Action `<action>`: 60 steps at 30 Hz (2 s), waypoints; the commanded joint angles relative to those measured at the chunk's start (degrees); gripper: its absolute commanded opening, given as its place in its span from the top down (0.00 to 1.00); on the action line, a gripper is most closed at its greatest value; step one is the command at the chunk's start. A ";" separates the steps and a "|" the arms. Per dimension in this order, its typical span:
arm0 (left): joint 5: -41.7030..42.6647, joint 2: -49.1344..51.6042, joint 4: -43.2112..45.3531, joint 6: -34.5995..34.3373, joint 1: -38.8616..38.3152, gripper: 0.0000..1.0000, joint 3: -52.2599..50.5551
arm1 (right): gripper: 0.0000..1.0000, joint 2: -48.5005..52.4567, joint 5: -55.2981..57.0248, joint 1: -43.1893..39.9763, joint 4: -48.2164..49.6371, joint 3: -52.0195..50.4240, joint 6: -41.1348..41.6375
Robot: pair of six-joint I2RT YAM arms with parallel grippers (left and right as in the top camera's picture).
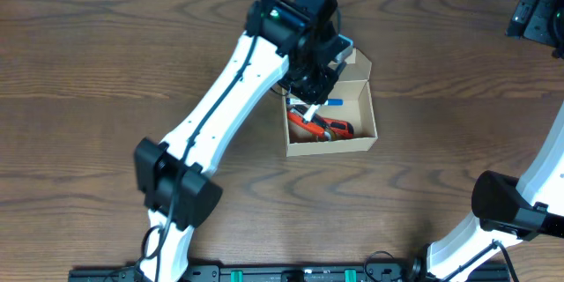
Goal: Pack container
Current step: 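Carry the black marker into the box and release it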
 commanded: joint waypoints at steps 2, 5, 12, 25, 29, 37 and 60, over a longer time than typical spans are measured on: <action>1.62 5.44 0.26 2.08 0.11 0.94 -0.92 | 0.01 -0.02 0.57 -0.28 0.04 0.02 0.59; 1.60 6.64 1.70 2.05 0.33 0.94 -0.92 | 0.01 -0.02 0.57 -0.28 0.04 0.02 0.59; 1.62 9.33 2.19 2.08 0.83 0.94 -0.92 | 0.01 -0.02 0.59 -0.31 0.04 0.02 0.59; 1.64 12.85 2.21 2.54 0.79 0.94 -0.96 | 0.01 -0.02 0.59 -0.28 0.04 0.02 0.59; 1.62 13.11 2.23 2.58 0.79 0.94 -0.96 | 0.01 -0.02 0.59 -0.28 0.04 0.02 0.59; 1.66 14.29 2.38 2.54 0.74 0.94 -1.38 | 0.01 -0.02 0.59 -0.31 0.04 0.02 0.59; 2.03 14.40 5.68 2.49 0.85 0.87 -5.79 | 0.01 -0.02 0.59 -0.28 0.04 0.02 0.59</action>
